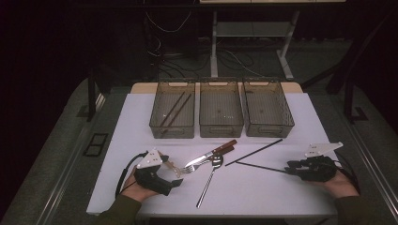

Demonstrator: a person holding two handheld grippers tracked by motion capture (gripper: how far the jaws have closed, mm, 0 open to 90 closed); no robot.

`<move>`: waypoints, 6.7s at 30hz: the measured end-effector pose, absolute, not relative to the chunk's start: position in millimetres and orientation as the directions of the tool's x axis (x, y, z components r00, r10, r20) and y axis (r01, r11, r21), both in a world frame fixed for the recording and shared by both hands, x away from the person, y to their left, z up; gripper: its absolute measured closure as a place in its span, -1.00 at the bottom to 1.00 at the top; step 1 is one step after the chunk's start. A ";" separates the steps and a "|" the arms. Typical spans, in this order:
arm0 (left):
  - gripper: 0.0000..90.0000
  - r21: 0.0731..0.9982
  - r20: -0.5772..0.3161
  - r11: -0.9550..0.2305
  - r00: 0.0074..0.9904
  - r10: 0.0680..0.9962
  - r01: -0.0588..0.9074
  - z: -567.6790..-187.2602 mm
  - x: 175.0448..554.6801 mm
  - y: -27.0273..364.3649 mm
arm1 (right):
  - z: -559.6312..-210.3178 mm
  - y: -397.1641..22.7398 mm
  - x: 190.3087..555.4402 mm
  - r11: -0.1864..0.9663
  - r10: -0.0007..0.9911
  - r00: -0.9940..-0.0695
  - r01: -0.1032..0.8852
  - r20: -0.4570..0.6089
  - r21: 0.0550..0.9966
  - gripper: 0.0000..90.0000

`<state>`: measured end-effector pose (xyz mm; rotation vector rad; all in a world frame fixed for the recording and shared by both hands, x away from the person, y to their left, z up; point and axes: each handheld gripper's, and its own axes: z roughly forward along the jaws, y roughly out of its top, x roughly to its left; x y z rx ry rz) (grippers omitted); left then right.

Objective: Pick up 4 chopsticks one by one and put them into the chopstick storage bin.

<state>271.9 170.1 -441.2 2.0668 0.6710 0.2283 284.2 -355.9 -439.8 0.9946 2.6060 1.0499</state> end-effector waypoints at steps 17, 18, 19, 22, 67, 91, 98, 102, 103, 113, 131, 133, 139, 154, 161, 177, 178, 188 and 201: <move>-1.00 0.824 -0.098 -0.426 0.834 0.543 0.374 -441.7 271.8 169.3 | -443.5 -343.2 284.7 0.607 0.565 -0.820 0.484 0.086 0.631 0.78; -1.00 0.824 -0.098 -0.426 0.834 0.543 0.374 -441.5 271.7 169.4 | -443.4 -342.5 284.6 0.612 0.559 -0.825 0.479 0.084 0.629 0.78; -1.00 0.824 -0.098 -0.426 0.834 0.543 0.374 -441.5 271.7 169.5 | -442.9 -341.7 284.1 0.618 0.557 -0.827 0.477 0.081 0.625 0.78; -1.00 0.824 -0.097 -0.427 0.835 0.542 0.373 -441.5 271.7 169.4 | -442.4 -339.5 283.7 0.631 0.539 -0.839 0.463 0.078 0.622 0.78; -1.00 0.826 -0.101 -0.424 0.838 0.537 0.371 -441.6 271.2 169.0 | -423.9 -338.7 277.2 0.594 0.494 -0.867 0.391 0.066 0.703 0.91; -1.00 0.832 -0.106 -0.415 0.839 0.533 0.368 -441.5 269.9 169.2 | -397.5 -308.9 294.1 0.435 0.565 -0.818 0.407 0.108 0.804 0.91; -1.00 0.834 -0.108 -0.412 0.840 0.532 0.368 -441.4 269.7 168.4 | -392.2 -293.6 303.4 0.405 0.578 -0.807 0.409 0.118 0.818 0.91; -1.00 0.833 -0.108 -0.413 0.841 0.531 0.368 -441.3 269.6 168.5 | -386.6 -283.3 309.2 0.385 0.585 -0.802 0.407 0.122 0.828 0.91; -1.00 0.833 -0.109 -0.413 0.841 0.530 0.368 -441.2 269.6 168.8 | -384.9 -281.0 310.5 0.379 0.585 -0.801 0.407 0.125 0.831 0.91; -1.00 0.835 -0.103 -0.415 0.845 0.525 0.360 -441.7 270.8 169.8 | -372.6 -248.5 328.4 0.376 0.614 -0.780 0.423 0.121 0.824 0.91; -1.00 0.840 -0.112 -0.395 0.832 0.544 0.372 -440.9 269.1 169.4 | -358.6 -194.1 368.0 0.368 0.663 -0.739 0.460 0.119 0.808 0.91; -1.00 0.839 -0.112 -0.398 0.833 0.542 0.372 -440.8 268.8 169.0 | -357.0 -187.4 373.2 0.365 0.667 -0.735 0.465 0.122 0.806 0.91; -1.00 0.834 -0.101 -0.412 0.835 0.541 0.367 -441.2 269.2 167.8 | -351.4 -168.4 390.3 0.359 0.682 -0.720 0.482 0.128 0.800 0.91; -1.00 0.845 -0.099 -0.405 0.847 0.522 0.348 -441.2 271.1 168.1 | -346.0 -117.1 426.9 0.366 0.695 -0.708 0.501 0.128 0.784 0.91; -1.00 0.845 -0.096 -0.414 0.856 0.507 0.340 -440.0 271.2 168.1 | -345.0 -90.2 444.4 0.384 0.705 -0.700 0.514 0.116 0.767 0.91; -1.00 0.850 -0.109 -0.404 0.862 0.495 0.339 -438.2 269.6 167.0 | -354.7 -30.9 482.2 0.387 0.738 -0.663 0.564 0.121 0.730 0.91; -1.00 0.851 -0.110 -0.402 0.862 0.495 0.339 -438.2 269.6 166.9 | -355.8 -28.0 483.8 0.388 0.739 -0.663 0.567 0.122 0.727 0.91; -1.00 0.849 -0.109 -0.408 0.867 0.486 0.335 -438.4 270.0 165.7 | -370.9 -6.5 491.6 0.384 0.764 -0.633 0.600 0.123 0.702 0.91; -1.00 0.850 -0.104 -0.410 0.869 0.484 0.331 -438.3 270.3 166.1 | -370.1 -1.2 489.5 0.392 0.737 -0.663 0.575 0.128 0.718 0.68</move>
